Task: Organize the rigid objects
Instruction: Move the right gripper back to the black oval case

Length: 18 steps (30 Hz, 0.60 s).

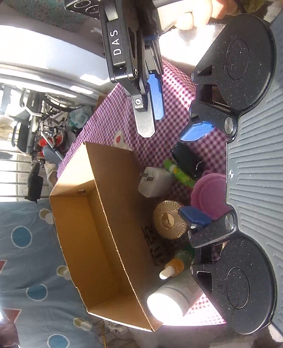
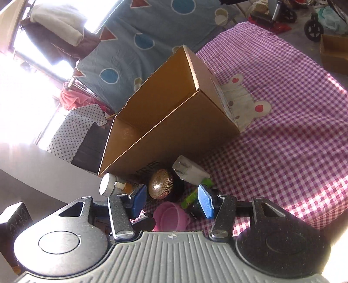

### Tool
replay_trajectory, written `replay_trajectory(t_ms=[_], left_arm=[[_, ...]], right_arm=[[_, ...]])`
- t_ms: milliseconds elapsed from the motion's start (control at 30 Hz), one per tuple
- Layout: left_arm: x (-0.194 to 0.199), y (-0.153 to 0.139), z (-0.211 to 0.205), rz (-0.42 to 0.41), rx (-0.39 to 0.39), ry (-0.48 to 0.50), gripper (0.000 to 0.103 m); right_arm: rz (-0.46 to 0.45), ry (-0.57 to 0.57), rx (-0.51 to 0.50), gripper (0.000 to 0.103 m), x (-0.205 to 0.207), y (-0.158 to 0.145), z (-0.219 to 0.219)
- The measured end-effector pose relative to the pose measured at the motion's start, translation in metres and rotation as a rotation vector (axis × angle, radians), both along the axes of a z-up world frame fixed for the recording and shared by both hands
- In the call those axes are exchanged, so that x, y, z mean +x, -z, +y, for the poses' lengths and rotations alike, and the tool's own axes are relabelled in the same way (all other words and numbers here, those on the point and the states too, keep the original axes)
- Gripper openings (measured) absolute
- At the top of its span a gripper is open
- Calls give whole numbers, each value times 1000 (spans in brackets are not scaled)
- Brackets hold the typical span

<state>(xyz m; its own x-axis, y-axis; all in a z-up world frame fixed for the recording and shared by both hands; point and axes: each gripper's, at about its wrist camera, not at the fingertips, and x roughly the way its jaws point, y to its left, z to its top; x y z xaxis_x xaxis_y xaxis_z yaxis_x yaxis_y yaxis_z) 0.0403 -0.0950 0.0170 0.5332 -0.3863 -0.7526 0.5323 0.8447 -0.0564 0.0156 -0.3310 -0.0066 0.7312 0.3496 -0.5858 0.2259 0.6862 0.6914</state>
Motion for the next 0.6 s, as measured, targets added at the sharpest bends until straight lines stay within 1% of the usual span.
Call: replay_trajectory(t_ms=[33,67,100,167,233,367,600], left_arm=[[1,7,-5,17,4,4,63],[2,13,-9,30,11,4,58],[3,17,-13,33,13,5,55],[5,23,-19,47,21,13,54],[10,28,-25,66,33,21,48],[18,38,-38,98,74,23,43],[31,50,-48,137,114,18,43]], right_arm=[[13,18,24,54,0,10,-3],[25,30,44,50,-4,19,-2],[38,34,59,48,-4,26,-3],[63,35,80,46,-3,37,-1],[85,34,79,45,2,44,-2],[107,32,92,45,13,55,-3],[110,38,122,45,21,67,-11]])
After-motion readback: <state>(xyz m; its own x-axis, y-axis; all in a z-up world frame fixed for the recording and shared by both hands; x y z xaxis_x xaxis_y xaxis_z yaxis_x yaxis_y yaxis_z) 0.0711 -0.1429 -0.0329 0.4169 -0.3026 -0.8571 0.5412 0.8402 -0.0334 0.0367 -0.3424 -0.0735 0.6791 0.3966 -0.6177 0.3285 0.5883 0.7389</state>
